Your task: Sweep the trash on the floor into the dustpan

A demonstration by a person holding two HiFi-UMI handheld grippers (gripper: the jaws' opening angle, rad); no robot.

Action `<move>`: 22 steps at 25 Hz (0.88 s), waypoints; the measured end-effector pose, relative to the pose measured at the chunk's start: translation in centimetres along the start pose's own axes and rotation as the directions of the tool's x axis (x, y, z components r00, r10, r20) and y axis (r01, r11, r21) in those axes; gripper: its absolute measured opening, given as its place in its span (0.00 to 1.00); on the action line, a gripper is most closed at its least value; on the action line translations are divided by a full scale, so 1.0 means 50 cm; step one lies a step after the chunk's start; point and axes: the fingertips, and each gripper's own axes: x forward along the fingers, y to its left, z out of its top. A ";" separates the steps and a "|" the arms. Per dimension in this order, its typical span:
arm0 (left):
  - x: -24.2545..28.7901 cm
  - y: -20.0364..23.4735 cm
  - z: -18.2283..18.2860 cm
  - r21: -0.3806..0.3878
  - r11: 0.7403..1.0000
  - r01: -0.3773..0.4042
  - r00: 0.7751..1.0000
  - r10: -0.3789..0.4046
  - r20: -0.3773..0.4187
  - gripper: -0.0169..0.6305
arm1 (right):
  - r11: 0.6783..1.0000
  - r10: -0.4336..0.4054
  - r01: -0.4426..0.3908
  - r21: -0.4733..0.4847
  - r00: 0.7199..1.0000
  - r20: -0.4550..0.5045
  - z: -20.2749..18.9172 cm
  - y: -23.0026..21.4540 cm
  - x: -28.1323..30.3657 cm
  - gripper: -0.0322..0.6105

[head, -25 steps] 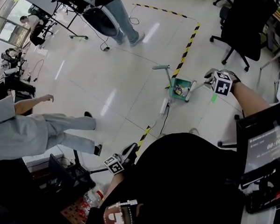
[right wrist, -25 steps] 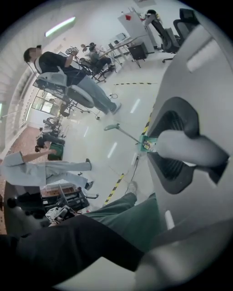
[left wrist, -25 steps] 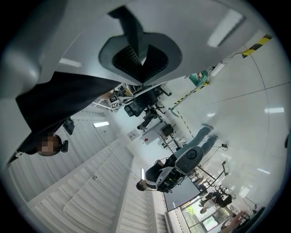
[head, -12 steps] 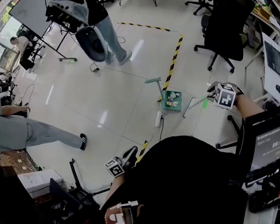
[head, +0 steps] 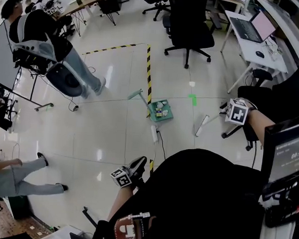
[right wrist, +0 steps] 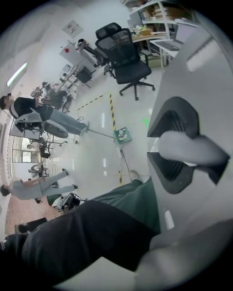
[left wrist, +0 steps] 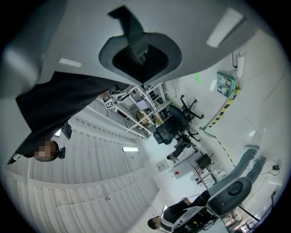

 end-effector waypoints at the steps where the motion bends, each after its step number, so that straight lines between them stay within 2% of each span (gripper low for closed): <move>1: 0.019 -0.018 -0.020 0.009 1.000 0.009 1.000 -0.009 -0.009 0.02 | 1.000 0.006 -0.006 0.013 1.000 -0.002 -0.040 0.025 -0.001 0.20; 5: 0.089 -0.114 -0.088 0.072 0.995 0.074 0.994 -0.068 -0.083 0.02 | 0.998 0.008 -0.007 0.068 1.000 -0.003 -0.168 0.119 -0.030 0.20; 9: 0.063 -0.222 -0.127 0.122 0.984 0.129 0.985 -0.113 -0.128 0.02 | 0.994 0.019 -0.022 0.106 1.000 0.023 -0.209 0.276 -0.097 0.20; 13: 0.040 -0.330 -0.226 0.149 0.982 0.119 0.990 -0.106 -0.094 0.02 | 0.993 0.031 -0.041 0.112 0.996 0.088 -0.280 0.452 -0.161 0.20; 18: 0.071 -0.472 -0.390 0.139 0.987 0.077 0.996 -0.081 0.025 0.02 | 0.997 0.054 -0.062 0.046 0.985 0.162 -0.408 0.627 -0.205 0.20; 22: 0.084 -0.605 -0.518 0.134 0.988 0.080 0.997 -0.079 -0.014 0.02 | 0.996 0.093 -0.089 -0.029 0.980 0.175 -0.488 0.748 -0.233 0.20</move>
